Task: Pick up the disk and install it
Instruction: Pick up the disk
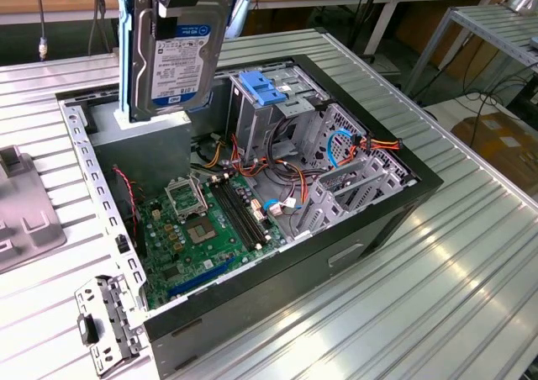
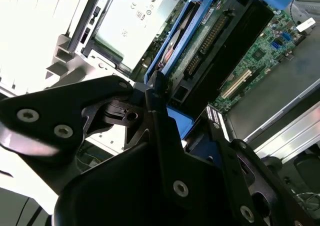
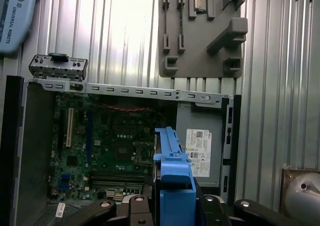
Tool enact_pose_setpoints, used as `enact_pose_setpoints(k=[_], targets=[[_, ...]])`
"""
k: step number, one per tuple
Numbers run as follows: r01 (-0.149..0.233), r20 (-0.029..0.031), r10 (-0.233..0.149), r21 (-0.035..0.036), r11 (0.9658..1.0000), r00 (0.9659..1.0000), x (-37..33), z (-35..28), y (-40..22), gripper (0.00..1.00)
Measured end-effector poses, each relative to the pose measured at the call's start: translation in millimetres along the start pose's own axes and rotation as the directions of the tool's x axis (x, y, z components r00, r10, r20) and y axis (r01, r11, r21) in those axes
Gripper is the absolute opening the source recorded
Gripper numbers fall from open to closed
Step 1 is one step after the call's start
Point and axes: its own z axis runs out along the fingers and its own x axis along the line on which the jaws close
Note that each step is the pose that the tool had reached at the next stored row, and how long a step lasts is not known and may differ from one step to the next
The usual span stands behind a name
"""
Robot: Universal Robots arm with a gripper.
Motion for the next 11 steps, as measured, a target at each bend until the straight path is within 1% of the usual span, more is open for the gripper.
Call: enact_pose_setpoints(k=[11], targets=[[0.000, -0.0001, 0.000, -0.0001, 1.0000, 1.0000, 12.0, -1.0, -6.0, 0.37]])
